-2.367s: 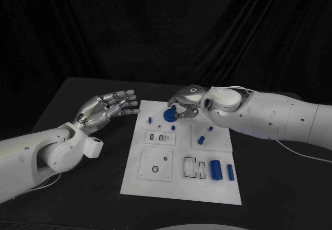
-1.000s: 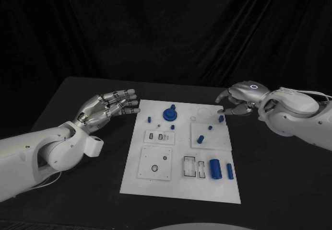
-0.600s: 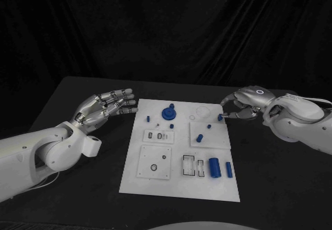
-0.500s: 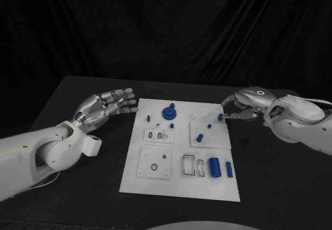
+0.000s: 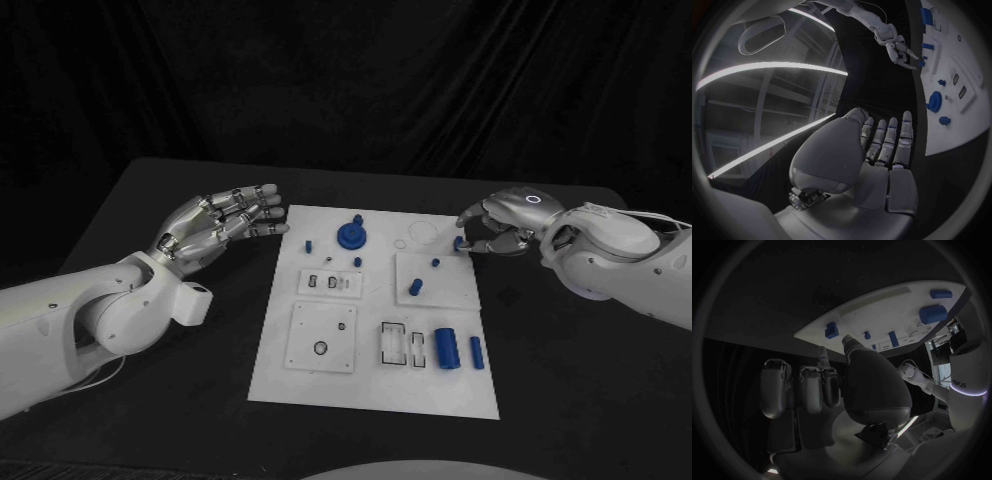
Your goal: Assemble the parts on the task board
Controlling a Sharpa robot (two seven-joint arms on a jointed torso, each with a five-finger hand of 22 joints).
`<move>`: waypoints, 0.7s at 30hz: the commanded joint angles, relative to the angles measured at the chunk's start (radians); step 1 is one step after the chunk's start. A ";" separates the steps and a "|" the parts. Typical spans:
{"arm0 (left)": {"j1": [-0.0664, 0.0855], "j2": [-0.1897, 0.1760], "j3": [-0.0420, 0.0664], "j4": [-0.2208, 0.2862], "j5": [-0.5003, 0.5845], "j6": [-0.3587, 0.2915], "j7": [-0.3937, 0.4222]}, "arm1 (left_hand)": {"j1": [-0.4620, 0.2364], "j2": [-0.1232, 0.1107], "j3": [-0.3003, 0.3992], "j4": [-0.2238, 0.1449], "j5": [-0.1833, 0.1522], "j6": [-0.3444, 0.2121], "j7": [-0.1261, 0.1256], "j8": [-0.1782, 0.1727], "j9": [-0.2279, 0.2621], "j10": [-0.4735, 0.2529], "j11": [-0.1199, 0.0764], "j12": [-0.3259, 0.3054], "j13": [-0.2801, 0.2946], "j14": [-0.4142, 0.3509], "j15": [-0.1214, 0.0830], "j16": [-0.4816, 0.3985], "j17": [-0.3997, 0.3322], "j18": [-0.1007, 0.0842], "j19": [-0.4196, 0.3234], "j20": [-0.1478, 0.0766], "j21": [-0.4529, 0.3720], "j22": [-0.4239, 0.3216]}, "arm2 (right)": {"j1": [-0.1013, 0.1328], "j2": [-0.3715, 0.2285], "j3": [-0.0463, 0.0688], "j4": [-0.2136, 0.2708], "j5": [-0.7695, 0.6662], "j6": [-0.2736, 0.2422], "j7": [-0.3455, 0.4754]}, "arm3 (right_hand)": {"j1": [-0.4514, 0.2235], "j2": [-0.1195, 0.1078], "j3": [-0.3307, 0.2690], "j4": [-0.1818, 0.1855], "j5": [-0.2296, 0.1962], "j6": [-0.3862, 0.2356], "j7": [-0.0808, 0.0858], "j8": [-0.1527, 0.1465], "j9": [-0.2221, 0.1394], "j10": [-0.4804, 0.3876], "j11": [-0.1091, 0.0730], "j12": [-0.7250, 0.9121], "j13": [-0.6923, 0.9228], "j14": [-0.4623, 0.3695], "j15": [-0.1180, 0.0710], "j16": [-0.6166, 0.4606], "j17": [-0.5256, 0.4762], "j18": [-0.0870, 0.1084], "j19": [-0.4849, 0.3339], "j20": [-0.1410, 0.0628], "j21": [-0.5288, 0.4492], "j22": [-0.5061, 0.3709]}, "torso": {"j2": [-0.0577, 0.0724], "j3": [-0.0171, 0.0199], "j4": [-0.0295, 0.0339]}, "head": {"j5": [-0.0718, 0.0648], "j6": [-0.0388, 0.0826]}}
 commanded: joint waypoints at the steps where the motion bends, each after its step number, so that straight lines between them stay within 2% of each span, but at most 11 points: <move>1: -0.001 -0.001 0.001 0.002 -0.001 0.015 0.011 | 0.005 0.000 0.006 -0.001 -0.004 -0.004 0.002 -0.001 0.000 -0.006 -0.003 0.004 0.001 -0.008 0.000 0.001 0.001 -0.001 -0.008 0.001 -0.005 -0.002 | -0.005 0.006 0.001 -0.008 0.000 0.012 -0.022 | 0.013 0.000 0.002 0.002 0.004 0.004 0.007 0.003 0.001 0.105 0.000 0.004 0.263 0.106 -0.006 0.003 0.263 0.000 0.024 -0.003 -0.009 0.196 | -0.001 -0.0007 0.0012 | 0.000 -0.002; 7: -0.001 -0.002 0.001 0.003 -0.001 0.017 0.011 | 0.004 0.000 0.008 -0.002 -0.004 -0.005 0.001 -0.001 0.000 -0.007 -0.003 0.004 0.001 -0.009 0.000 0.002 0.001 -0.001 -0.008 0.001 -0.005 -0.002 | -0.011 0.019 0.001 -0.024 0.000 0.027 -0.031 | 0.019 0.000 0.002 0.001 0.006 0.005 0.010 0.003 0.004 0.105 0.002 0.004 0.263 0.106 -0.004 0.003 0.263 0.002 0.017 -0.002 -0.021 0.192 | 0.000 -0.0002 0.0018 | -0.002 -0.003; 15: -0.002 -0.002 0.001 0.002 -0.001 0.019 0.010 | 0.004 0.000 0.008 -0.002 -0.004 -0.005 0.001 -0.001 0.000 -0.007 -0.003 0.004 0.001 -0.009 0.000 0.002 0.001 -0.001 -0.008 0.001 -0.005 -0.002 | -0.015 0.030 0.001 -0.034 0.000 0.031 -0.031 | 0.045 0.008 0.007 -0.001 0.071 0.041 0.012 0.035 0.027 0.105 0.004 0.004 0.263 0.106 -0.002 0.003 0.263 0.003 0.016 0.001 -0.027 0.192 | 0.000 -0.0007 0.0025 | -0.002 -0.006; 21: -0.002 -0.002 0.001 0.002 -0.001 0.021 0.009 | 0.004 0.000 0.008 -0.002 -0.004 -0.005 0.001 -0.001 0.000 -0.007 -0.003 0.004 0.001 -0.009 0.000 0.002 0.001 -0.001 -0.008 0.001 -0.005 -0.002 | -0.016 0.037 0.001 -0.039 0.000 0.035 -0.032 | 0.055 0.010 0.009 -0.003 0.093 0.053 0.012 0.051 0.037 0.105 0.004 0.004 0.263 0.106 -0.002 0.003 0.263 0.003 0.016 0.001 -0.029 0.192 | 0.000 -0.0012 0.0013 | 0.000 -0.008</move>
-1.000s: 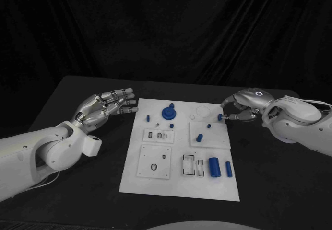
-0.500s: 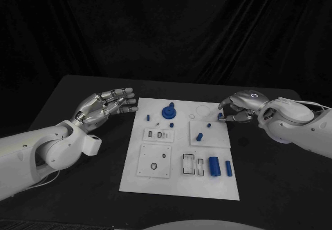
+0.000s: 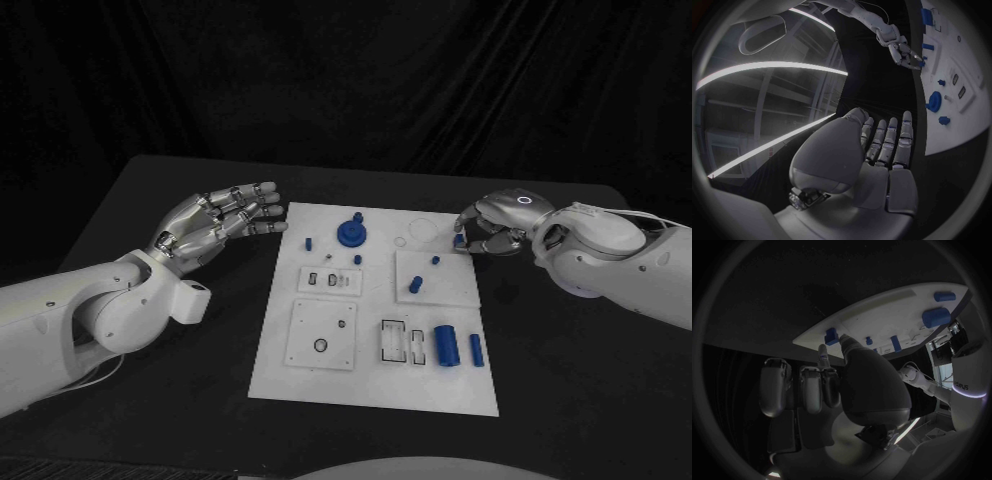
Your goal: Assemble the parts on the task board
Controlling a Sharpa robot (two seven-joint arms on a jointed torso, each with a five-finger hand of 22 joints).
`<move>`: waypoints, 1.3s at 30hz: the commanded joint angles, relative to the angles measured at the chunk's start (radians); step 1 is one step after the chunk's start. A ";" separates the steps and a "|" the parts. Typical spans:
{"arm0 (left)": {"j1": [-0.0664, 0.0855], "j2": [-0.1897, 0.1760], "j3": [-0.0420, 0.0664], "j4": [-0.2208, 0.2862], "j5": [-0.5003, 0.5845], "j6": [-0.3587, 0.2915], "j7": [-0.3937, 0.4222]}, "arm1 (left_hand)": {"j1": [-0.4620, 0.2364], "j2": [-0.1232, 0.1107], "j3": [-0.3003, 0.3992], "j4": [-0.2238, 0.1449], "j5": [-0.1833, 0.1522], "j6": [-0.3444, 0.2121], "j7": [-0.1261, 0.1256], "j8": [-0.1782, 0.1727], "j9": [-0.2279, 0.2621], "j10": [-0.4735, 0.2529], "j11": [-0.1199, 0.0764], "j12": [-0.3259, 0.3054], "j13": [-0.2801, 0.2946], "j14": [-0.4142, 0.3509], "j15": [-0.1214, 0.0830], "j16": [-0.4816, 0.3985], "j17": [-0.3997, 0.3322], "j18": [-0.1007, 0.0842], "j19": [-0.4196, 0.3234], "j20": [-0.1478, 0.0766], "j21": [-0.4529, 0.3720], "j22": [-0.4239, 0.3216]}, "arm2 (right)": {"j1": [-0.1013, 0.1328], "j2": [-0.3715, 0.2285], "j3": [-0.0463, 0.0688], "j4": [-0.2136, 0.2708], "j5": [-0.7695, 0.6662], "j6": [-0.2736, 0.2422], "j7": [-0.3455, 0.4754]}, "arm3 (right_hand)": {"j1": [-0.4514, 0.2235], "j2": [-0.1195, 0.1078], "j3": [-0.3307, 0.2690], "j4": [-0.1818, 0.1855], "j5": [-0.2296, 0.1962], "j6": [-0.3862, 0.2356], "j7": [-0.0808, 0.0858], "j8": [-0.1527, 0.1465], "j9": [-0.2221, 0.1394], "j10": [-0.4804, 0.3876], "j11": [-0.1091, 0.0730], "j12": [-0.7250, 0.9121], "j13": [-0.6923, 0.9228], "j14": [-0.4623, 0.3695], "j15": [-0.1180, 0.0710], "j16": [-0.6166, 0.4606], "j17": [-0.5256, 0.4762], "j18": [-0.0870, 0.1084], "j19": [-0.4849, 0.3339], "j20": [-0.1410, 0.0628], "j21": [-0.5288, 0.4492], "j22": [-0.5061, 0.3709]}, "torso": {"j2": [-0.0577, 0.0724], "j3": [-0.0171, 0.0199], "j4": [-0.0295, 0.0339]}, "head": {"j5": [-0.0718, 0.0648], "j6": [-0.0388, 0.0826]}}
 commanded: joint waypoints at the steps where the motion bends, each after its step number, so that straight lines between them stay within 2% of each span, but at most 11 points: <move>1: -0.001 0.000 0.001 0.002 -0.001 0.016 0.010 | 0.004 0.000 0.005 0.001 -0.004 -0.005 0.001 -0.001 0.000 -0.005 0.000 0.004 0.001 -0.009 0.000 0.002 0.001 -0.001 -0.008 0.001 -0.005 -0.001 | -0.003 0.002 0.000 -0.004 -0.001 0.012 -0.023 | 0.014 0.000 0.007 -0.001 0.008 0.010 0.000 0.007 0.004 0.105 0.004 0.004 0.263 0.106 -0.002 0.003 0.263 0.003 0.016 0.001 -0.004 0.192 | 0.001 0.0001 -0.0016 | 0.002 0.000; 8: -0.002 0.001 0.001 0.000 -0.001 0.017 0.008 | 0.004 0.000 0.007 0.000 -0.004 -0.005 0.002 0.000 0.000 -0.006 0.000 0.005 0.002 -0.009 0.000 0.002 0.001 -0.001 -0.008 0.001 -0.006 -0.001 | -0.006 0.006 0.000 -0.007 -0.001 0.016 -0.024 | 0.028 0.003 0.008 -0.003 0.024 0.028 -0.001 0.037 0.023 0.105 0.004 0.004 0.263 0.106 -0.002 0.003 0.263 0.003 0.016 0.001 -0.007 0.193 | 0.001 0.0015 -0.0002 | 0.000 -0.003; 12: -0.002 0.001 0.001 0.000 -0.001 0.019 0.007 | 0.004 0.000 0.007 0.000 -0.004 -0.005 0.002 0.000 0.000 -0.006 0.000 0.005 0.002 -0.009 0.000 0.002 0.001 -0.001 -0.008 0.001 -0.006 -0.001 | -0.007 0.008 0.000 -0.009 -0.001 0.021 -0.025 | 0.037 0.005 0.008 -0.006 0.035 0.038 -0.003 0.061 0.040 0.105 0.002 0.004 0.263 0.106 -0.004 0.003 0.263 0.004 0.016 0.000 -0.009 0.193 | 0.001 0.0010 0.0001 | 0.000 -0.004; 22: -0.002 0.000 0.001 0.000 -0.001 0.021 0.005 | 0.004 0.000 0.007 0.000 -0.004 -0.005 0.002 0.000 0.000 -0.006 0.000 0.005 0.002 -0.009 0.000 0.002 0.001 -0.001 -0.008 0.001 -0.006 -0.001 | -0.009 0.012 0.001 -0.012 -0.001 0.028 -0.031 | 0.051 0.007 0.009 -0.011 0.047 0.038 -0.005 0.084 0.058 0.105 0.001 0.004 0.263 0.106 -0.005 0.003 0.263 0.004 0.015 -0.001 -0.013 0.193 | 0.000 0.0001 -0.0011 | 0.002 -0.006; 25: -0.002 0.001 0.001 0.000 -0.001 0.022 0.004 | 0.003 0.000 0.008 -0.001 -0.005 -0.005 0.002 0.000 0.000 -0.007 0.000 0.006 0.002 -0.010 0.000 0.003 0.001 -0.001 -0.009 0.001 -0.007 -0.001 | -0.009 0.012 0.001 -0.012 -0.001 0.024 -0.031 | 0.059 0.012 0.010 -0.014 0.072 0.034 -0.006 0.101 0.073 0.105 0.000 0.004 0.263 0.106 -0.006 0.003 0.263 0.004 0.015 -0.002 -0.015 0.193 | 0.000 0.0001 -0.0006 | 0.002 -0.007; 26: -0.002 0.001 0.001 0.000 -0.001 0.022 0.004 | 0.003 0.000 0.008 -0.001 -0.005 -0.005 0.002 0.000 0.000 -0.007 0.000 0.006 0.002 -0.010 0.000 0.003 0.001 -0.001 -0.009 0.001 -0.007 -0.001 | -0.009 0.012 0.001 -0.012 -0.001 0.022 -0.030 | 0.063 0.014 0.012 -0.015 0.101 0.032 -0.007 0.115 0.085 0.105 -0.001 0.004 0.263 0.106 -0.006 0.003 0.263 0.005 0.015 -0.004 -0.016 0.194 | 0.000 0.0003 0.0000 | 0.001 -0.006; 29: -0.002 0.001 0.001 0.000 -0.001 0.022 0.004 | 0.003 0.000 0.008 -0.001 -0.005 -0.005 0.002 0.000 0.000 -0.007 0.000 0.006 0.002 -0.010 0.000 0.003 0.001 -0.001 -0.009 0.001 -0.007 -0.001 | -0.009 0.012 0.001 -0.011 -0.001 0.014 -0.027 | 0.075 0.020 0.019 -0.022 0.146 0.026 -0.009 0.136 0.102 0.105 -0.002 0.004 0.263 0.106 -0.008 0.003 0.263 0.005 0.015 -0.005 -0.019 0.194 | 0.000 0.0006 -0.0003 | 0.003 -0.007; 30: -0.002 0.001 0.001 0.000 -0.001 0.023 0.004 | 0.003 0.000 0.008 -0.001 -0.005 -0.005 0.002 0.000 0.000 -0.007 0.000 0.006 0.002 -0.010 0.000 0.003 0.001 -0.001 -0.009 0.001 -0.007 -0.001 | -0.009 0.012 0.001 -0.010 -0.001 0.010 -0.026 | 0.076 0.021 0.019 -0.022 0.150 0.026 -0.009 0.137 0.103 0.105 -0.003 0.004 0.263 0.106 -0.008 0.003 0.263 0.005 0.015 -0.005 -0.019 0.195 | 0.000 0.0007 -0.0004 | 0.003 -0.007; 33: -0.002 0.000 0.001 0.000 -0.001 0.023 0.003 | 0.003 0.000 0.008 -0.001 -0.005 -0.005 0.002 0.000 0.000 -0.007 0.000 0.006 0.002 -0.010 0.000 0.003 0.001 -0.001 -0.009 0.001 -0.007 -0.001 | -0.009 0.012 0.001 -0.007 -0.001 -0.002 -0.025 | 0.095 0.029 0.034 -0.035 0.213 0.019 -0.011 0.161 0.122 0.105 -0.005 0.004 0.263 0.106 -0.010 0.003 0.263 0.005 0.015 -0.006 -0.021 0.196 | 0.000 0.0003 -0.0006 | 0.004 -0.007; 39: -0.002 -0.005 0.001 0.001 -0.001 0.024 0.000 | 0.003 0.000 0.008 -0.001 -0.005 -0.005 0.002 0.000 0.000 -0.007 0.000 0.006 0.002 -0.010 0.000 0.003 0.001 -0.001 -0.009 0.001 -0.007 -0.001 | -0.008 0.006 0.001 0.024 -0.001 -0.028 -0.031 | 0.106 0.028 0.046 -0.044 0.264 0.018 -0.010 0.181 0.137 0.105 -0.005 0.004 0.263 0.106 -0.010 0.003 0.263 0.005 0.016 -0.007 -0.023 0.197 | 0.000 0.0004 -0.0007 | 0.009 -0.006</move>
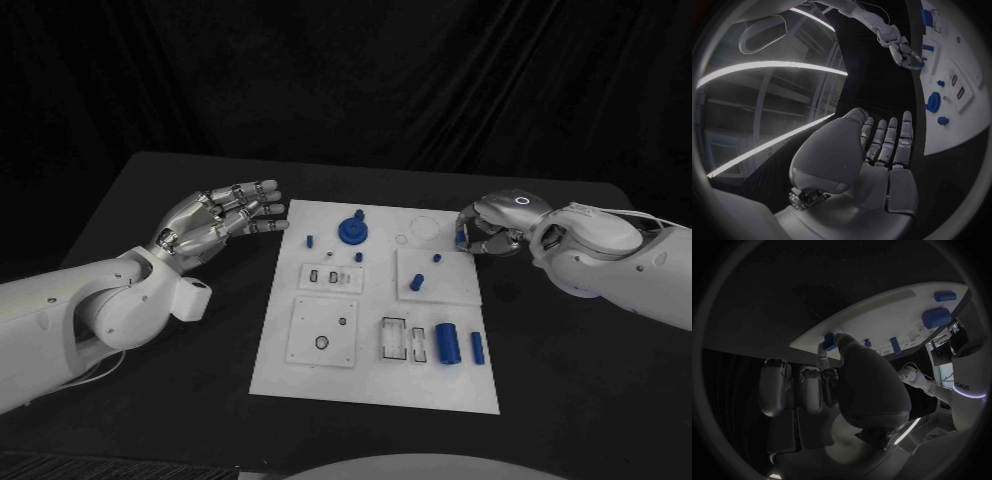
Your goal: Assemble the parts on the task board
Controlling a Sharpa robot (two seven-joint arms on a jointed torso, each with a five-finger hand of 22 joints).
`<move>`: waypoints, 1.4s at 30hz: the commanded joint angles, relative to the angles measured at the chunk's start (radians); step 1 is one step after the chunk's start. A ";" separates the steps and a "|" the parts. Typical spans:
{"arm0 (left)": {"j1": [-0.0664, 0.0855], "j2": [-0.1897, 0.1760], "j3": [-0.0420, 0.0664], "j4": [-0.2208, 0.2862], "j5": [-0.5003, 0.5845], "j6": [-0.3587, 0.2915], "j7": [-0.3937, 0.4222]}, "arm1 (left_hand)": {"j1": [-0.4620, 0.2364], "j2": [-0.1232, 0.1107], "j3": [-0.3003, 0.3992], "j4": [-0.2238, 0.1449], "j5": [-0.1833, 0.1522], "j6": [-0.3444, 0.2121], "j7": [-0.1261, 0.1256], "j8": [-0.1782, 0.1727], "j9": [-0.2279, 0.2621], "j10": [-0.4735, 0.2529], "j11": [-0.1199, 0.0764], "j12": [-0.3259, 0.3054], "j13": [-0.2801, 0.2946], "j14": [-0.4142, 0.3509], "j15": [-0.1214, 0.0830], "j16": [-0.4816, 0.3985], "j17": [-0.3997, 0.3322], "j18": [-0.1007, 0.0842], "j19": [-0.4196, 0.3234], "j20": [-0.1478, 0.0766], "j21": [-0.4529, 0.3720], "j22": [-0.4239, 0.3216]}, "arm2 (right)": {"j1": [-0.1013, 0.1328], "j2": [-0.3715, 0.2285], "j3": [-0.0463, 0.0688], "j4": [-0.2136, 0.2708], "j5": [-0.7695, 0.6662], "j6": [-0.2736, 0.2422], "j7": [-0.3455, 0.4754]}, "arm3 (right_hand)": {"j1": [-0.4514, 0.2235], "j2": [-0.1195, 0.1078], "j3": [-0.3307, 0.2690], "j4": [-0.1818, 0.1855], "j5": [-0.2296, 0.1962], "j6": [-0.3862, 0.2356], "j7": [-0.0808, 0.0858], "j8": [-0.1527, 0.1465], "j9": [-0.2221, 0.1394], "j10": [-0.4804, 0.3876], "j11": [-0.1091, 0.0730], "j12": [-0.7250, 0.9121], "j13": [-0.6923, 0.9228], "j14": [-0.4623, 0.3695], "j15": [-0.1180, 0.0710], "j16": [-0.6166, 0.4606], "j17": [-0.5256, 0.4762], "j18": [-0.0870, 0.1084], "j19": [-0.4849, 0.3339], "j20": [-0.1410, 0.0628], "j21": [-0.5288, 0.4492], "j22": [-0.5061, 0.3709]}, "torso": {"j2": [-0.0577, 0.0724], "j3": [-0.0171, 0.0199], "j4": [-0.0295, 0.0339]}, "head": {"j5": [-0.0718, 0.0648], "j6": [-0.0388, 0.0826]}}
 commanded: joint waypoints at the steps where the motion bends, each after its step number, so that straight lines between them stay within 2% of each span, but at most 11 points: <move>1: -0.001 -0.003 0.001 0.003 -0.001 0.015 0.005 | 0.003 0.000 0.008 -0.001 -0.005 -0.005 0.002 0.000 0.000 -0.007 0.000 0.006 0.001 -0.010 0.000 0.003 0.002 -0.001 -0.009 0.001 -0.007 -0.002 | -0.001 -0.007 0.001 0.029 -0.001 -0.037 -0.024 | 0.016 0.003 0.005 -0.002 0.012 0.002 -0.006 0.009 0.009 0.105 -0.005 0.004 0.263 0.102 -0.006 0.003 0.263 0.005 0.012 -0.003 -0.007 0.197 | 0.000 0.0000 -0.0002 | 0.004 0.001; 4: -0.002 -0.005 0.001 0.004 -0.001 0.014 0.003 | 0.003 0.000 0.009 -0.001 -0.005 -0.003 0.002 0.000 0.001 -0.007 0.000 0.006 0.001 -0.010 0.000 0.003 0.002 -0.001 -0.009 0.002 -0.007 -0.002 | 0.008 -0.013 0.001 0.063 -0.001 -0.042 -0.032 | 0.016 0.002 0.006 -0.003 0.015 0.003 -0.006 0.011 0.010 0.105 -0.005 0.004 0.263 0.102 -0.006 0.003 0.263 0.006 0.011 -0.003 -0.009 0.197 | 0.000 0.0001 0.0001 | 0.005 0.000; 13: -0.002 -0.005 0.001 0.004 -0.001 0.013 -0.001 | 0.003 0.000 0.010 -0.001 -0.005 -0.002 0.002 0.001 0.001 -0.008 0.000 0.007 0.001 -0.011 0.001 0.003 0.002 -0.001 -0.009 0.002 -0.007 -0.002 | 0.071 -0.002 0.001 0.190 -0.001 -0.031 -0.054 | 0.017 0.000 0.007 -0.004 0.020 0.004 -0.003 0.014 0.012 0.105 -0.006 0.004 0.263 0.102 -0.004 0.003 0.263 0.006 0.010 -0.002 -0.011 0.196 | 0.000 -0.0004 -0.0024 | 0.007 -0.002; 15: -0.002 -0.003 0.001 0.004 -0.001 0.014 -0.002 | 0.003 0.000 0.010 -0.001 -0.005 -0.002 0.002 0.001 0.001 -0.008 0.000 0.007 0.001 -0.011 0.001 0.003 0.002 -0.001 -0.009 0.002 -0.007 -0.002 | 0.085 0.022 0.001 0.218 -0.001 -0.020 -0.056 | 0.017 -0.001 0.007 -0.004 0.021 0.005 -0.003 0.015 0.013 0.105 -0.006 0.004 0.263 0.102 -0.003 0.003 0.263 0.006 0.010 -0.001 -0.012 0.196 | 0.000 -0.0007 -0.0025 | 0.005 -0.003; 20: -0.002 0.005 0.001 0.002 -0.001 0.015 -0.002 | 0.003 0.000 0.010 -0.001 -0.005 -0.002 0.002 0.001 0.001 -0.008 0.000 0.007 0.001 -0.011 0.001 0.003 0.002 -0.001 -0.009 0.002 -0.007 -0.002 | 0.094 0.087 0.001 0.227 -0.001 0.029 -0.058 | 0.020 0.001 0.011 -0.007 0.024 0.004 -0.003 0.016 0.014 0.105 -0.006 0.004 0.263 0.102 -0.001 0.003 0.263 0.008 0.006 0.000 -0.020 0.193 | 0.001 -0.0008 -0.0006 | 0.003 -0.002; 24: -0.001 0.009 0.001 0.003 -0.001 0.017 -0.003 | 0.002 0.000 0.011 -0.001 -0.005 -0.002 0.002 0.001 0.001 -0.008 0.000 0.008 0.001 -0.011 0.000 0.003 0.002 -0.001 -0.009 0.002 -0.008 -0.002 | 0.088 0.139 0.001 0.207 -0.001 0.071 -0.060 | 0.021 0.002 0.013 -0.010 0.025 0.002 -0.001 0.016 0.014 0.105 -0.005 0.004 0.263 0.102 0.001 0.003 0.263 0.011 0.000 0.001 -0.032 0.189 | 0.001 -0.0016 0.0019 | 0.005 0.001; 29: -0.001 0.011 0.001 0.002 -0.001 0.017 -0.003 | 0.002 0.000 0.011 -0.001 -0.005 -0.002 0.002 0.001 0.001 -0.008 0.000 0.008 0.001 -0.011 0.000 0.003 0.002 -0.001 -0.009 0.002 -0.008 -0.002 | 0.062 0.210 0.002 0.162 -0.001 0.107 -0.059 | 0.022 0.003 0.016 -0.014 0.023 -0.003 0.003 0.016 0.015 0.105 -0.003 0.004 0.263 0.102 0.004 0.003 0.263 0.014 -0.006 0.004 -0.045 0.185 | 0.001 -0.0025 0.0016 | 0.009 -0.001; 36: -0.001 0.015 0.001 0.001 -0.001 0.022 -0.004 | 0.002 0.000 0.012 -0.001 -0.005 -0.002 0.002 0.001 0.001 -0.009 0.000 0.008 0.001 -0.011 0.000 0.004 0.002 0.000 -0.009 0.002 -0.008 -0.002 | 0.029 0.284 0.002 0.117 -0.002 0.140 -0.062 | 0.024 0.002 0.022 -0.024 0.025 -0.009 0.009 0.015 0.016 0.105 0.003 0.004 0.263 0.102 0.010 0.003 0.263 0.018 -0.016 0.009 -0.066 0.179 | -0.001 -0.0024 0.0077 | 0.009 -0.005; 42: -0.002 0.017 0.001 -0.002 -0.001 0.024 -0.004 | 0.001 0.001 0.013 -0.002 -0.005 -0.003 0.003 0.001 0.001 -0.009 0.000 0.009 0.002 -0.012 0.001 0.004 0.002 -0.001 -0.009 0.002 -0.009 -0.002 | 0.016 0.314 0.002 0.098 -0.019 0.147 -0.066 | 0.023 0.001 0.024 -0.027 0.026 -0.013 0.012 0.014 0.016 0.105 0.005 0.004 0.263 0.102 0.012 0.003 0.263 0.020 -0.020 0.011 -0.075 0.176 | -0.002 -0.0002 0.0012 | 0.017 -0.011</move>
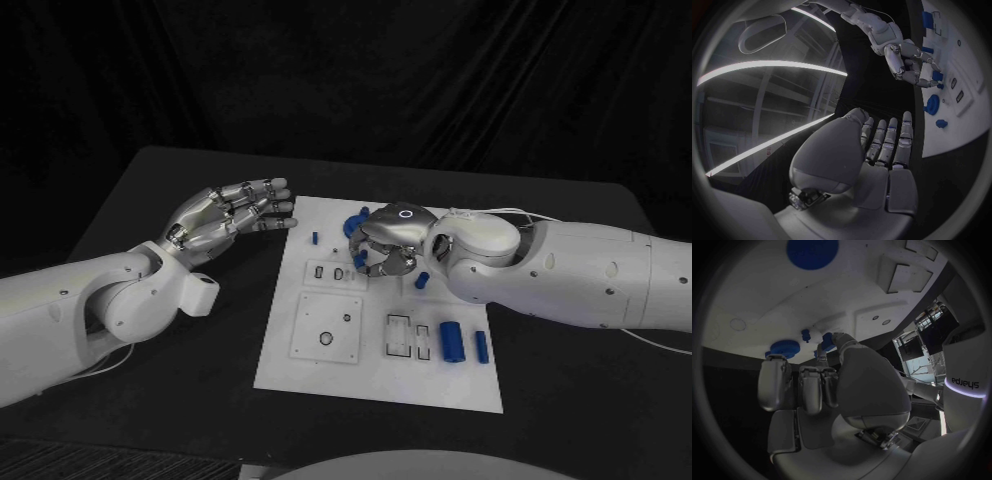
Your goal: Assemble the parts on the task board
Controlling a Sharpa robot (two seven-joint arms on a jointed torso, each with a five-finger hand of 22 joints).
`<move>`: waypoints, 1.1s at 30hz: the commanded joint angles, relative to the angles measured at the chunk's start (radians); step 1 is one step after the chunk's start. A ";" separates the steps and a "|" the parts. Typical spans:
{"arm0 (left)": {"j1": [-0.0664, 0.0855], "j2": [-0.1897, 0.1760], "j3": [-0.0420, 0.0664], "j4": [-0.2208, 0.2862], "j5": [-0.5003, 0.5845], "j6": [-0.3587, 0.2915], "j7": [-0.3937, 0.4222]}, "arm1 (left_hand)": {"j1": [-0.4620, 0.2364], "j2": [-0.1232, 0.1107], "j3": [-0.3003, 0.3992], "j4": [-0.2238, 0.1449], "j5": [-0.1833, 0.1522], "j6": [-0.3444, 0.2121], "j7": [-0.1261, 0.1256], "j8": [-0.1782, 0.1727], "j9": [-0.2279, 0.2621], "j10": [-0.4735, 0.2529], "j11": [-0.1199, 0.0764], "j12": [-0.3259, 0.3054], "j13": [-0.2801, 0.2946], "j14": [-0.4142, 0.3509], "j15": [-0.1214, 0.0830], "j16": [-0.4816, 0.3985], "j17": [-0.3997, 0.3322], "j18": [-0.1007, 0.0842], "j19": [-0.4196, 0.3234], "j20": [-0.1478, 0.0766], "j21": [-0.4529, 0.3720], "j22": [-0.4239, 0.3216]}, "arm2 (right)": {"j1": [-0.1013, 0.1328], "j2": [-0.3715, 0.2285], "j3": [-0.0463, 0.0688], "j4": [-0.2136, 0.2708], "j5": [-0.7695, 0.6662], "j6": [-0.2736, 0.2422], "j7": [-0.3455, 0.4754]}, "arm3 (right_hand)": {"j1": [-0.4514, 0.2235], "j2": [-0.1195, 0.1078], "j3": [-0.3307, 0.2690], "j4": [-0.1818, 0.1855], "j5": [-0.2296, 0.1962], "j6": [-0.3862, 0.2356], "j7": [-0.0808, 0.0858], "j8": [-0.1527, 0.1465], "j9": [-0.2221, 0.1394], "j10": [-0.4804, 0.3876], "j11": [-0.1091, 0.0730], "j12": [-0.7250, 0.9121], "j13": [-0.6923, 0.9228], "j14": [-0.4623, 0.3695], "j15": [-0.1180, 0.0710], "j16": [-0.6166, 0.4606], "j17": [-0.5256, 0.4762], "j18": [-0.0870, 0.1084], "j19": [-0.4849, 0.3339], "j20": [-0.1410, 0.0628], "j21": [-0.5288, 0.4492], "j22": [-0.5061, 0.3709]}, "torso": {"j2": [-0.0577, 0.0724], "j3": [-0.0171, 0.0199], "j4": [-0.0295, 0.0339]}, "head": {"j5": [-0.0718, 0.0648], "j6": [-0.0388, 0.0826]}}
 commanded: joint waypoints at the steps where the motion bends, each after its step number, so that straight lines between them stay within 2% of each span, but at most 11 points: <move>1: -0.001 0.004 0.001 0.000 -0.001 0.017 0.009 | 0.001 0.001 0.006 0.000 -0.005 -0.003 0.003 0.001 0.001 -0.009 0.000 0.005 0.001 -0.005 0.001 0.004 0.002 0.000 -0.006 -0.002 -0.005 -0.001 | -0.005 0.005 0.001 -0.006 -0.019 0.031 -0.025 | 0.008 -0.001 0.003 -0.002 0.003 -0.002 0.004 0.003 0.001 0.105 0.006 0.004 0.264 0.106 0.009 0.003 0.263 0.020 -0.008 -0.002 -0.007 0.175 | 0.000 0.0028 -0.0046 | 0.005 -0.003; 7: -0.001 0.007 0.001 -0.003 -0.001 0.020 0.008 | 0.001 0.001 0.006 0.000 -0.005 -0.003 0.003 0.001 0.001 -0.009 0.000 0.005 0.001 -0.005 0.001 0.004 0.002 0.000 -0.006 -0.002 -0.005 -0.001 | -0.008 0.010 0.001 -0.010 -0.024 0.028 -0.026 | 0.005 -0.002 0.004 -0.002 0.002 -0.004 0.006 0.002 0.001 0.105 0.007 0.004 0.264 0.106 0.010 0.003 0.263 0.021 -0.008 0.000 -0.009 0.174 | 0.002 0.0037 -0.0011 | 0.001 -0.005; 11: -0.001 0.009 0.001 -0.005 -0.001 0.022 0.008 | 0.001 0.001 0.007 -0.001 -0.005 -0.004 0.003 0.001 0.001 -0.009 0.000 0.005 0.001 -0.005 0.001 0.004 0.002 -0.001 -0.006 -0.002 -0.005 -0.002 | -0.011 0.011 0.001 -0.010 -0.025 0.028 -0.026 | 0.005 -0.002 0.004 -0.002 0.002 -0.004 0.006 0.002 0.001 0.105 0.007 0.004 0.264 0.106 0.010 0.003 0.263 0.021 -0.008 0.000 -0.009 0.174 | 0.002 0.0035 -0.0044 | 0.001 -0.006; 16: -0.002 0.010 0.001 -0.005 -0.001 0.024 0.007 | 0.001 0.001 0.007 -0.001 -0.005 -0.004 0.003 0.001 0.001 -0.009 0.000 0.005 0.001 -0.005 0.001 0.004 0.002 -0.001 -0.006 -0.002 -0.005 -0.002 | -0.013 0.013 0.001 -0.010 -0.025 0.029 -0.028 | 0.003 -0.001 0.004 -0.003 -0.001 -0.004 0.007 0.002 0.001 0.105 0.009 0.004 0.264 0.106 0.012 0.003 0.263 0.021 -0.009 0.001 -0.011 0.174 | 0.002 0.0024 -0.0040 | 0.001 -0.008; 19: -0.002 0.010 0.001 -0.006 -0.001 0.025 0.006 | 0.001 0.001 0.007 -0.001 -0.005 -0.004 0.003 0.001 0.001 -0.009 0.000 0.005 0.001 -0.005 0.001 0.004 0.002 -0.001 -0.006 -0.002 -0.005 -0.002 | -0.015 0.015 0.001 -0.011 -0.025 0.033 -0.032 | 0.000 -0.002 0.004 -0.004 -0.006 -0.005 0.007 0.002 0.001 0.105 0.009 0.004 0.264 0.106 0.013 0.003 0.263 0.021 -0.010 0.002 -0.013 0.173 | 0.002 0.0030 -0.0073 | 0.005 -0.009; 20: -0.002 0.010 0.001 -0.006 -0.001 0.025 0.006 | 0.001 0.001 0.007 -0.001 -0.005 -0.004 0.003 0.001 0.001 -0.009 0.000 0.005 0.001 -0.005 0.001 0.004 0.002 -0.001 -0.006 -0.002 -0.005 -0.002 | -0.016 0.015 0.001 -0.011 -0.025 0.034 -0.033 | -0.005 -0.002 0.005 -0.008 -0.025 -0.007 0.008 0.001 0.001 0.105 0.011 0.004 0.264 0.106 0.014 0.003 0.263 0.022 -0.011 0.005 -0.016 0.173 | 0.002 0.0031 -0.0080 | 0.006 -0.010; 25: -0.002 0.009 0.001 -0.006 -0.001 0.026 0.005 | 0.001 0.002 0.009 -0.001 -0.005 -0.003 0.003 0.002 0.001 -0.010 0.000 0.005 0.001 -0.006 0.001 0.004 0.002 -0.001 -0.006 -0.002 -0.006 -0.002 | -0.018 0.016 0.001 -0.011 -0.025 0.038 -0.038 | -0.010 -0.003 0.005 -0.011 -0.039 -0.009 0.009 0.000 0.001 0.105 0.012 0.004 0.264 0.106 0.015 0.003 0.263 0.023 -0.012 0.006 -0.021 0.171 | 0.001 0.0025 -0.0060 | 0.005 -0.013; 26: -0.002 0.009 0.001 -0.006 -0.001 0.026 0.005 | 0.001 0.002 0.009 -0.001 -0.005 -0.003 0.003 0.002 0.001 -0.010 0.000 0.005 0.001 -0.006 0.001 0.004 0.002 -0.001 -0.006 -0.002 -0.006 -0.002 | -0.018 0.016 0.001 -0.011 -0.025 0.039 -0.038 | -0.013 -0.003 0.004 -0.012 -0.051 -0.011 0.009 0.000 0.001 0.105 0.012 0.004 0.264 0.106 0.016 0.003 0.263 0.023 -0.012 0.007 -0.022 0.172 | 0.001 0.0025 -0.0062 | 0.005 -0.013; 30: -0.002 0.010 0.001 -0.007 -0.001 0.027 0.004 | 0.001 0.002 0.009 -0.001 -0.005 -0.003 0.003 0.002 0.001 -0.010 0.000 0.005 0.001 -0.006 0.001 0.004 0.002 -0.001 -0.006 -0.002 -0.006 -0.002 | -0.019 0.017 0.001 -0.012 -0.025 0.043 -0.044 | -0.035 -0.001 -0.003 -0.021 -0.143 -0.014 0.010 -0.001 0.001 0.105 0.013 0.004 0.264 0.106 0.017 0.003 0.263 0.024 -0.012 0.010 -0.029 0.171 | 0.001 0.0032 -0.0071 | 0.006 -0.015; 33: -0.002 0.010 0.001 -0.007 -0.001 0.027 0.003 | 0.001 0.002 0.009 -0.001 -0.005 -0.003 0.003 0.002 0.001 -0.010 0.000 0.005 0.001 -0.006 0.001 0.004 0.002 -0.001 -0.006 -0.002 -0.006 -0.002 | -0.019 0.017 0.001 -0.012 -0.025 0.046 -0.047 | -0.044 0.000 -0.009 -0.024 -0.182 -0.015 0.010 -0.001 0.001 0.105 0.014 0.004 0.264 0.106 0.018 0.003 0.263 0.024 -0.011 0.010 -0.031 0.172 | 0.000 0.0031 -0.0075 | 0.006 -0.016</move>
